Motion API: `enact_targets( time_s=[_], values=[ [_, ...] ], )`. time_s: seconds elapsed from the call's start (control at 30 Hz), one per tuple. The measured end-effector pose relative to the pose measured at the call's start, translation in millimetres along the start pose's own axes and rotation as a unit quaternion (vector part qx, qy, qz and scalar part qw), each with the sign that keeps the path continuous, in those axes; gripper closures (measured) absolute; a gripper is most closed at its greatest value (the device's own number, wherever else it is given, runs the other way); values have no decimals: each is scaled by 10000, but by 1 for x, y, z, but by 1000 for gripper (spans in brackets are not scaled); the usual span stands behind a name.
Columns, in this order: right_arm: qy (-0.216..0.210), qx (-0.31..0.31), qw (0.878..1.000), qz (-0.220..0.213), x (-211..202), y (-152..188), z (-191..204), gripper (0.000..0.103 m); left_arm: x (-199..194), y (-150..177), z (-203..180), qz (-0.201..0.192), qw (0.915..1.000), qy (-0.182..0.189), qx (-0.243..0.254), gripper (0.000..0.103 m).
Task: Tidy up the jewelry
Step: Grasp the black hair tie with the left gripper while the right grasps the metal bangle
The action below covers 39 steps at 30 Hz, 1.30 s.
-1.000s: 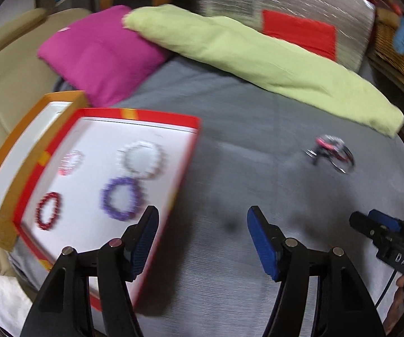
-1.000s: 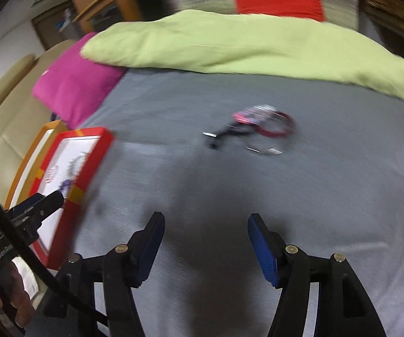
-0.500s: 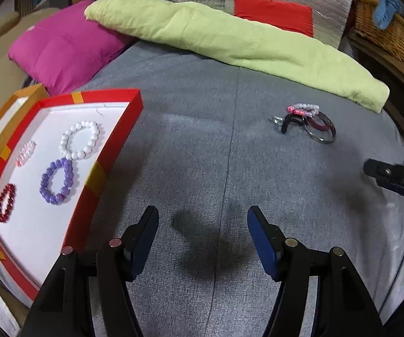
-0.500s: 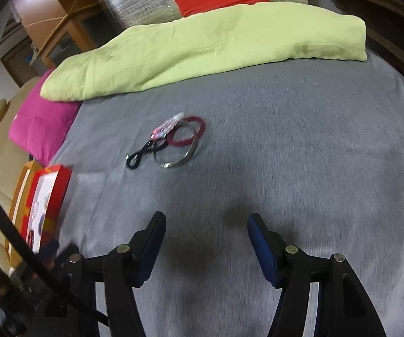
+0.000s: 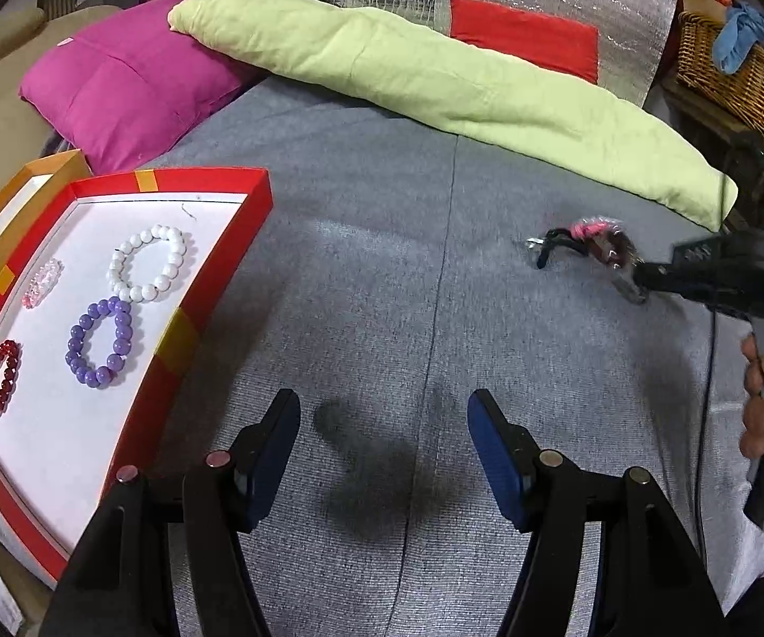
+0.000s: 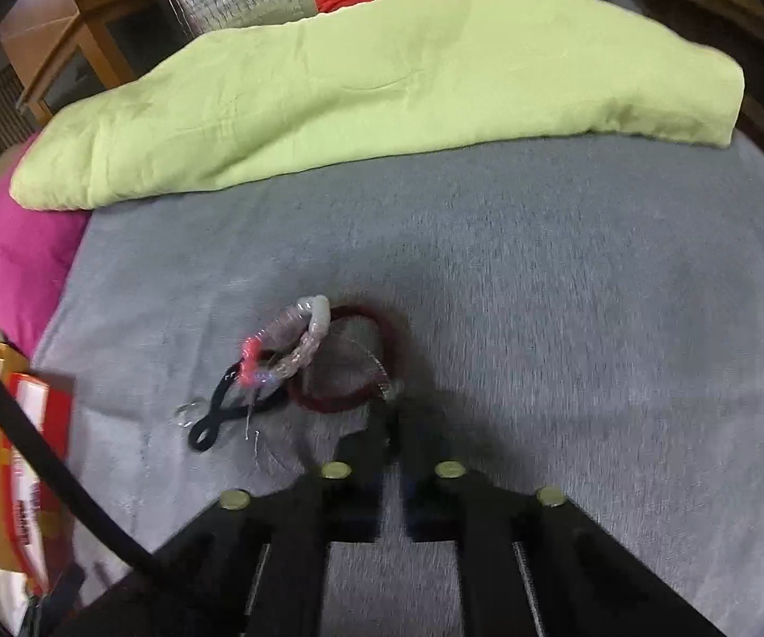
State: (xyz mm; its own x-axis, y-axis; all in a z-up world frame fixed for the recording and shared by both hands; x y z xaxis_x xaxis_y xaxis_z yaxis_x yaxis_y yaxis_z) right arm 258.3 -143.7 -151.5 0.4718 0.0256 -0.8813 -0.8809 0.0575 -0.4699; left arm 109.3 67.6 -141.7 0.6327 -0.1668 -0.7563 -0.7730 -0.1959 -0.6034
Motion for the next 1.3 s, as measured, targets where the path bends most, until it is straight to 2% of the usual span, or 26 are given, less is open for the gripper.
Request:
enact_targets(
  time_s=[0.17,0.4,0.63,0.83,0.93,1.0,1.03,1.1,1.3],
  values=[
    [81,-69,9997,-205,-16,21,-33,100,-2,1,-4,-28,9998,-101,179,37],
    [-182,199,9990,-365,-37,51,-74,100,12,-2,-22,171,9991,-7,394,37],
    [-447,259,9977,-446,-36,52,-77,100,36,-50,-53,260,9985,245,411,37],
    [-648,283,9967,-407,-38,52,-75,100,75,-75,-88,452,9943,260,927,37],
    [-694,281,9963,-423,-39,50,-74,100,95,-77,-93,597,9917,153,1128,53],
    [-719,276,9961,-422,-39,50,-73,100,107,-75,-90,739,9909,161,1115,73],
    [-725,261,9961,-423,-39,50,-72,100,110,-74,-90,764,9907,248,1098,77],
    [-737,239,9961,-427,-38,49,-71,100,110,-76,-91,707,9906,352,1115,98],
    [-740,183,9964,-375,-37,50,-70,100,84,-61,-87,545,9911,619,1048,98]
  ],
)
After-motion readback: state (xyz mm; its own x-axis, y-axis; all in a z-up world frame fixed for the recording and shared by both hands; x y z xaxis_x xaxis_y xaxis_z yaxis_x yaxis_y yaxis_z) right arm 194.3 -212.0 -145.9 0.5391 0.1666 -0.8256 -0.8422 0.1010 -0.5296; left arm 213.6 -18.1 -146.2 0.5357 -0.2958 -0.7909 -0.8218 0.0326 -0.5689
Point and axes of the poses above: each gripper's, at about its wrist camera, not at the fingertips, and x roughly the way its jaws point, z to its left, y to its underside, the point moved 10 cm from there along x, roughly the way its jaws point, and after that the axes turned 12 degrees about y, right-handed, at the moved point
